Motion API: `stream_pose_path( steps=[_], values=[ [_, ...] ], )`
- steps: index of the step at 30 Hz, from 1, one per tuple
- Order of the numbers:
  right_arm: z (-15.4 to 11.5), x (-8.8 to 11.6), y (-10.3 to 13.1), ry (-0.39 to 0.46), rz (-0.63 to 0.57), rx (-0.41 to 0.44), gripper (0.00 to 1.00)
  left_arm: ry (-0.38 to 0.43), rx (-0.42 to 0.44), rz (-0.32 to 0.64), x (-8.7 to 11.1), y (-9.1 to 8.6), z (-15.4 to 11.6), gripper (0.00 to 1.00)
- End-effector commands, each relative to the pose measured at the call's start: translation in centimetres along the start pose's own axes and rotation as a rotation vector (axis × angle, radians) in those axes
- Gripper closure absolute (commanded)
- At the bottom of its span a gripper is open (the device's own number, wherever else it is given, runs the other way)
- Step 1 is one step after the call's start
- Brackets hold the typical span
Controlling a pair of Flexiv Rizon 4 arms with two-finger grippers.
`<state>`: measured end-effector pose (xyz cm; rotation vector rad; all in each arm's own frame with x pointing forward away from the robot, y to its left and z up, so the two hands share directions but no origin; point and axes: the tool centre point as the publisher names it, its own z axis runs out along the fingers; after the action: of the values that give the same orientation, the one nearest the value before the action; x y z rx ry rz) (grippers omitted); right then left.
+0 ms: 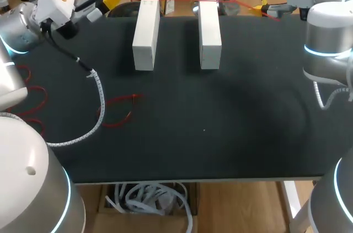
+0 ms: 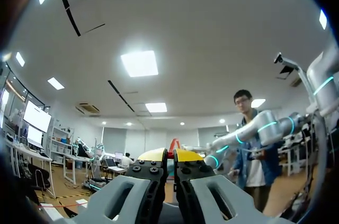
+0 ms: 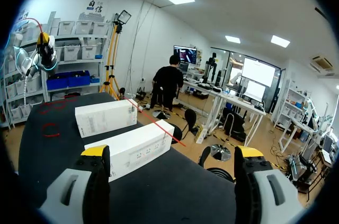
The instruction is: Grab the tape and strap the tape.
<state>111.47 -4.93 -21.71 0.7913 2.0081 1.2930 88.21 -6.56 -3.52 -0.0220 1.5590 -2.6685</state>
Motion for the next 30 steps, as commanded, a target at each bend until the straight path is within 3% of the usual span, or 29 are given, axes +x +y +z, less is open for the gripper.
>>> stream_pose_path(
  steps=[1,30],
  values=[
    [-0.03,-0.03,0.04,0.001,0.000,0.003,0.00,0.007,0.003,-0.001,-0.72,0.09,-0.01,1.00],
    [-0.03,-0.03,0.04,0.001,0.000,0.003,0.00,0.023,0.006,-0.005,-1.46,0.20,-0.02,1.00]
  ],
)
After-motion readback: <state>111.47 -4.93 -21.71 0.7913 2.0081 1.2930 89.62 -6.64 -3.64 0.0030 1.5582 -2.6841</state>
